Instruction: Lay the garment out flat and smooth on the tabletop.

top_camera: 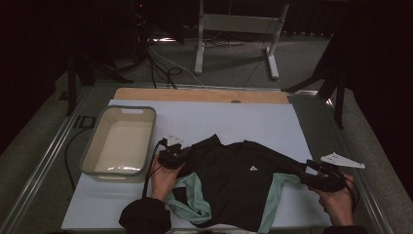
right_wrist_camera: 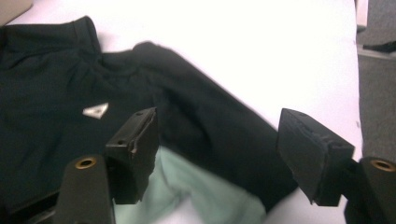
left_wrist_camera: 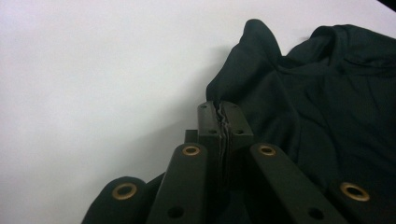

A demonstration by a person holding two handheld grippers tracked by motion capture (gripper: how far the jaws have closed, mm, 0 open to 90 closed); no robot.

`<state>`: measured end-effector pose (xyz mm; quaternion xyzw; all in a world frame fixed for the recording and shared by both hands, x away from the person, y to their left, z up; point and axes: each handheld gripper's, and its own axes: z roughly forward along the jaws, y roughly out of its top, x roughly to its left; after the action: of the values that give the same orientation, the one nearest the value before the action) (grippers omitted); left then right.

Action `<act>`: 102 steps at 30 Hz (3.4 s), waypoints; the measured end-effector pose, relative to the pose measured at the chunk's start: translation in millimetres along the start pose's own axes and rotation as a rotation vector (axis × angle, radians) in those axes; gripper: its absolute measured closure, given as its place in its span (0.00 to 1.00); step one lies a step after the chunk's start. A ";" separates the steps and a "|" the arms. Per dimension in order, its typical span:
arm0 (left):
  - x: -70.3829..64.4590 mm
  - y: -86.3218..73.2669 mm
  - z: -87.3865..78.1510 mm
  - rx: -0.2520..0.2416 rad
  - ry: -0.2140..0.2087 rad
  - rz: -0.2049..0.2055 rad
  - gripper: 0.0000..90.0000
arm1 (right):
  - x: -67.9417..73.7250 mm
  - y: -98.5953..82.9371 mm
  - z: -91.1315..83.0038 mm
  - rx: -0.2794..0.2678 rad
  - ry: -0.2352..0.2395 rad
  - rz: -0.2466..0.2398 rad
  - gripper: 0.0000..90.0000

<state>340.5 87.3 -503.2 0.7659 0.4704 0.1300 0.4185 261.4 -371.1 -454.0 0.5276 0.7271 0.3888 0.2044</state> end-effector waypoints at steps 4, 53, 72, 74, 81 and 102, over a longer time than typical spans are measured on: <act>0.8 0.8 -0.8 -0.005 -0.006 -0.002 0.99 | 2.4 7.3 9.8 -0.003 0.008 -0.016 0.32; -21.7 23.6 5.6 -0.061 -0.040 0.033 0.99 | -17.8 28.4 75.4 0.136 -0.200 -0.041 0.99; -8.7 47.2 -3.0 -0.122 -0.034 -0.034 0.99 | -10.8 62.4 76.3 0.062 -0.149 -0.042 0.99; -5.0 51.4 -3.9 -0.127 -0.030 -0.043 0.99 | -8.9 67.2 76.3 0.053 -0.138 -0.041 0.99; 7.8 73.0 -4.9 -0.135 0.008 -0.044 0.99 | -4.3 84.6 78.0 0.017 -0.132 -0.033 0.99; 18.5 64.5 -12.1 -0.194 0.063 -0.143 0.29 | 16.2 86.3 80.9 -0.009 -0.138 -0.007 0.24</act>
<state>382.5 95.5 -450.1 0.6818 0.5223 0.1687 0.4836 365.4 -315.6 -434.4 0.5499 0.7113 0.3539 0.2578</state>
